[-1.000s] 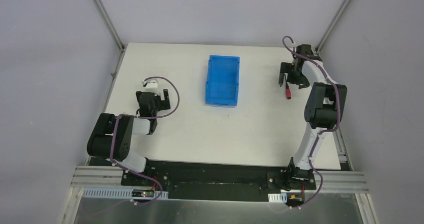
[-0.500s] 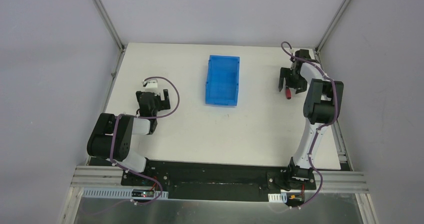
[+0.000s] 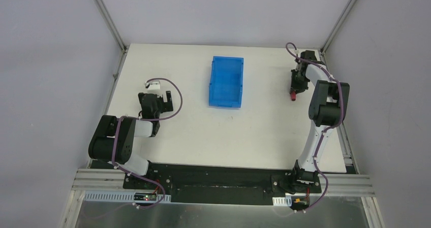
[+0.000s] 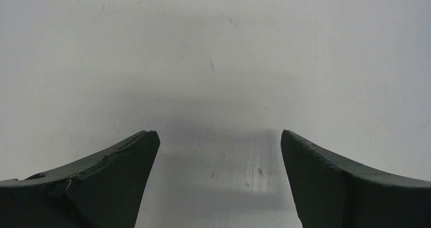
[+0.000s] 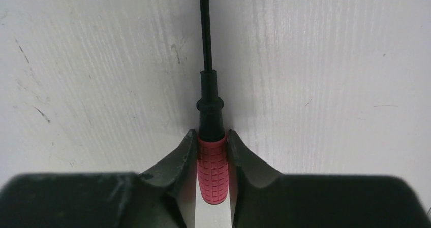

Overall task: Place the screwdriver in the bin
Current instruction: Pick up the screwdriver from the center of the board.

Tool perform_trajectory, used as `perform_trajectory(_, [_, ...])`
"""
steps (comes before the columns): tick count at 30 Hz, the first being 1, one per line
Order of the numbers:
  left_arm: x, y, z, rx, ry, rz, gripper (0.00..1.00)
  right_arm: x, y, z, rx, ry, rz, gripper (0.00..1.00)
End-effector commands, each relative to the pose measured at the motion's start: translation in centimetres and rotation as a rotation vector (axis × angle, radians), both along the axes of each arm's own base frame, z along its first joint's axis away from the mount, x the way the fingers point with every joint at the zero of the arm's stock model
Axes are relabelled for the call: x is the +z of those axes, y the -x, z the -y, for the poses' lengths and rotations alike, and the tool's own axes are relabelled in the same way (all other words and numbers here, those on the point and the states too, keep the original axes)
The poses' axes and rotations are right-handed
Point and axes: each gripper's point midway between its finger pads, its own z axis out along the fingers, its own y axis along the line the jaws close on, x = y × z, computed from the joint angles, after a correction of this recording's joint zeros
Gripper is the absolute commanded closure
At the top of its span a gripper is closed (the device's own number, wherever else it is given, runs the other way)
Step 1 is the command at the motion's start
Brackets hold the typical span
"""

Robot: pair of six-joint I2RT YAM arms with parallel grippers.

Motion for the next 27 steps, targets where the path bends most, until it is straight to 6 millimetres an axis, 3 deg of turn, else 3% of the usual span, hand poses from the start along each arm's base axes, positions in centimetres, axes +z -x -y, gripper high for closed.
perform_trajectory(1, [1.4,-0.4,-0.3,0.007,0.012,0.048,0.01,-0.8,0.5,0.1,0.020,0.001,-0.007,0.83])
perform_trajectory(4, [1.3,-0.4,-0.3,0.007,0.012,0.046,0.01,0.5,0.0,0.1,0.033,0.000,0.031,0.87])
perform_trajectory(11, [1.3,-0.4,-0.3,0.007,0.012,0.047,0.01,4.4,-0.8,0.2,0.036,0.015,0.126,0.88])
perform_trajectory(27, [1.3,-0.4,-0.3,0.007,0.012,0.045,0.01,11.5,0.2,0.0,-0.001,0.014,0.225,0.89])
